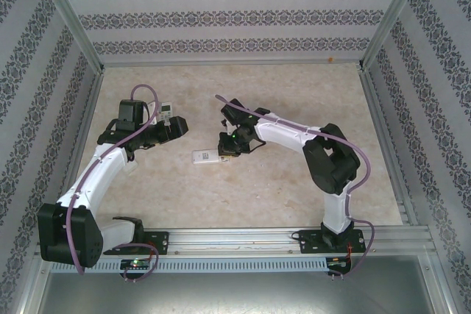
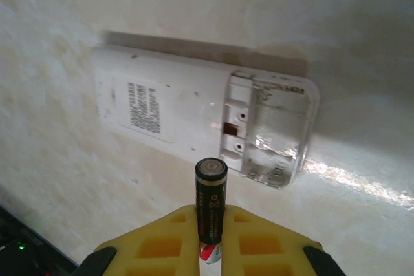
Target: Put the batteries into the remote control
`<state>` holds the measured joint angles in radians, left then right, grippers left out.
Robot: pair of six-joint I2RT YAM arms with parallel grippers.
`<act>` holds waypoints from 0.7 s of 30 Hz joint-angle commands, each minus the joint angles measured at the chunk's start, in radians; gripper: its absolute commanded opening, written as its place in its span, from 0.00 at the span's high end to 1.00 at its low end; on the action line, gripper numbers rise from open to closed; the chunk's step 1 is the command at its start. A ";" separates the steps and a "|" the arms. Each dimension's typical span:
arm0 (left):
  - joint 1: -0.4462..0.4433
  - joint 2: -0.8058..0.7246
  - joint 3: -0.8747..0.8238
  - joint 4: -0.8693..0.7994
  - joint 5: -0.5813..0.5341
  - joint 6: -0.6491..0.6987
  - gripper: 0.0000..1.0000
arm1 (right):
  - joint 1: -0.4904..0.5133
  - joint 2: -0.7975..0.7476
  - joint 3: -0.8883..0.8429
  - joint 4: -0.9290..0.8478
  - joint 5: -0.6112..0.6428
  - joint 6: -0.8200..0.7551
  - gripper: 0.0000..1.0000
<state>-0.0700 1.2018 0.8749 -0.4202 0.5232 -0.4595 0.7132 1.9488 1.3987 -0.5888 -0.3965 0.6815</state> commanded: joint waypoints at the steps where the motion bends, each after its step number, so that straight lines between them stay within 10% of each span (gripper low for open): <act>1: 0.004 -0.011 0.004 0.000 0.004 0.012 0.00 | -0.001 0.021 0.019 -0.042 0.028 -0.014 0.87; 21: 0.004 0.021 0.022 0.006 0.000 0.009 0.00 | -0.006 0.100 0.057 -0.028 0.023 -0.023 0.76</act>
<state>-0.0700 1.2186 0.8753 -0.4202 0.5228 -0.4595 0.7132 2.0377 1.4277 -0.5991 -0.3752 0.6750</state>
